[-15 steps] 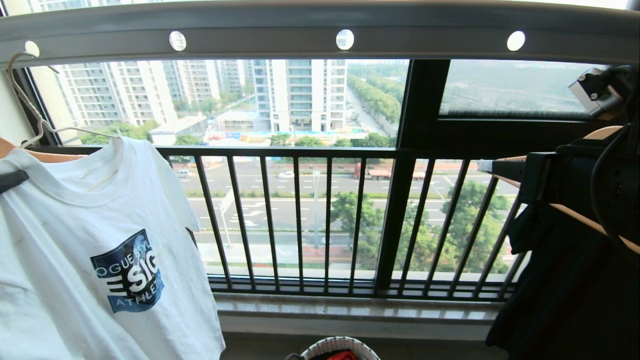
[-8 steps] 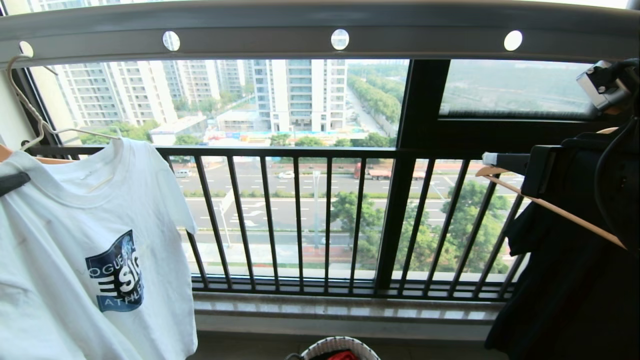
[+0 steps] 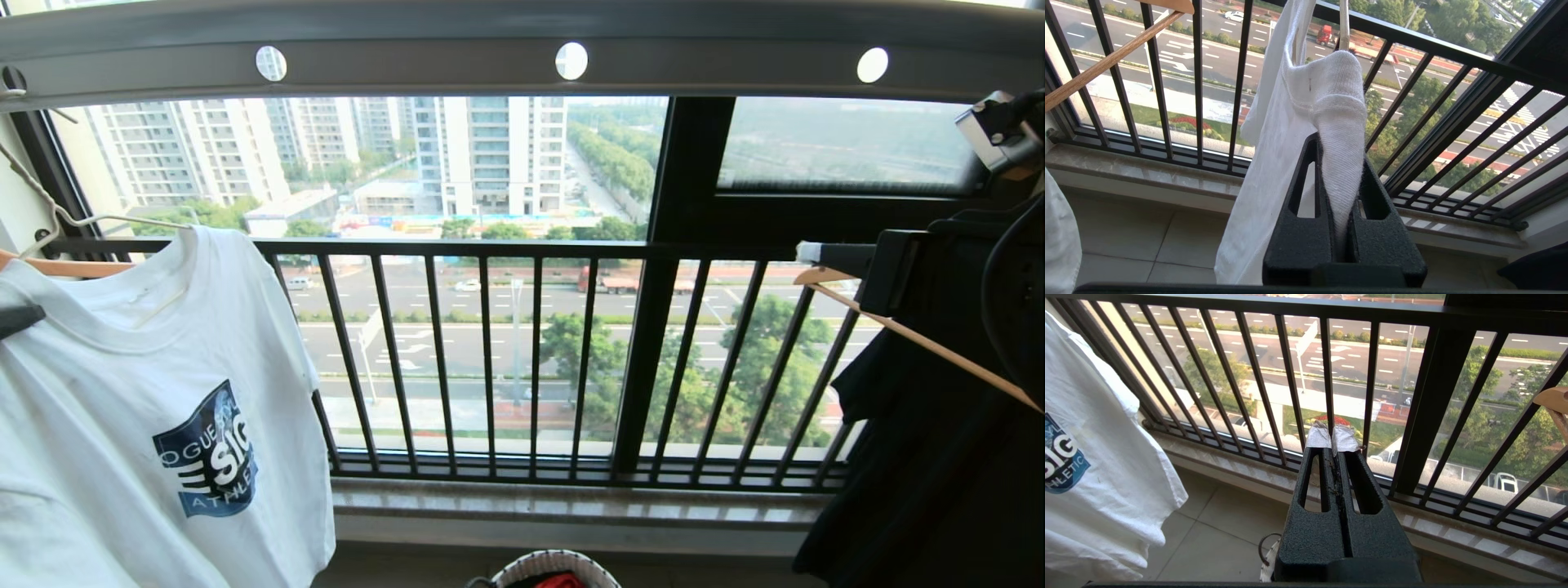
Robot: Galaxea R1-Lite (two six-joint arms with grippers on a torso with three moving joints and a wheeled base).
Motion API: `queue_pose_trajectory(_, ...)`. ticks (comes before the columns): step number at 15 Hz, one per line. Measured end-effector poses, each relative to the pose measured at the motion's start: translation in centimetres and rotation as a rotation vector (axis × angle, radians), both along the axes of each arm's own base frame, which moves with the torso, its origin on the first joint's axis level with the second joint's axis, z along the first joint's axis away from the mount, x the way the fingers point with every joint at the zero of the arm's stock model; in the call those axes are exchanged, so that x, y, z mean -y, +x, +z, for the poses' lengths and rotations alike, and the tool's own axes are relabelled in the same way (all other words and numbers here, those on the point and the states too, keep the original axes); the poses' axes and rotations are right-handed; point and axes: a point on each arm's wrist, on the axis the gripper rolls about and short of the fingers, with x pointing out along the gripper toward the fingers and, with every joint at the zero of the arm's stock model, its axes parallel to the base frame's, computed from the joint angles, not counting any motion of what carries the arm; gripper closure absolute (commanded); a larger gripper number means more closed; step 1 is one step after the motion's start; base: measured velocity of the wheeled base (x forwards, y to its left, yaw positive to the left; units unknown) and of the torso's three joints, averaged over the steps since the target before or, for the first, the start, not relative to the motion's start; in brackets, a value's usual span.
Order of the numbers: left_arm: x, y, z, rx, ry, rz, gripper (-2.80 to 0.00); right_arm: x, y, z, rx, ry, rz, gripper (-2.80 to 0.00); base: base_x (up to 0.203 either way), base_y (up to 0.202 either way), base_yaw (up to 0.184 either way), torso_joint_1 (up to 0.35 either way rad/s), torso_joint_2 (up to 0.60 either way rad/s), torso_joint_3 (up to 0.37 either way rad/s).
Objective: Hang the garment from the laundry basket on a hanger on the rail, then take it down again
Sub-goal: Hang the clothes rack on the clothesline, then take the clothes off the clothes rack
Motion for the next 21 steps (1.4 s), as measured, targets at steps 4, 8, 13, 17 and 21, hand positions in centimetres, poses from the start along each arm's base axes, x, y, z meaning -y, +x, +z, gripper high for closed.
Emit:
queue_pose_trajectory(4,0.0,0.0,0.0,-0.002,-0.002,0.0,-2.8,0.1,-0.1,0.2,0.007,0.001,-0.001,0.0,0.0,0.0,0.0,0.0,0.0,0.0)
queue_pose_trajectory(8,0.7,-1.0,0.9,0.003,0.002,0.002,-2.8,0.1,-0.4,0.3,0.014,0.004,0.003,0.0,0.0,0.0,0.0,0.0,0.0,0.0)
queue_pose_trajectory(13,2.9,-4.3,5.4,-0.073,-0.047,0.02,-2.8,0.2,-0.7,0.5,0.024,0.008,0.014,0.0,0.0,0.0,0.0,0.0,0.0,0.0)
queue_pose_trajectory(17,6.0,-8.9,7.8,-0.152,-0.076,0.055,0.0,0.2,-1.1,0.7,0.031,0.013,0.032,0.0,0.0,0.0,0.0,0.0,0.0,0.0)
queue_pose_trajectory(21,7.3,-11.1,8.0,-0.246,-0.089,0.139,0.0,0.1,-1.1,0.6,0.019,0.01,0.061,0.0,0.0,0.0,0.0,0.0,0.0,0.0)
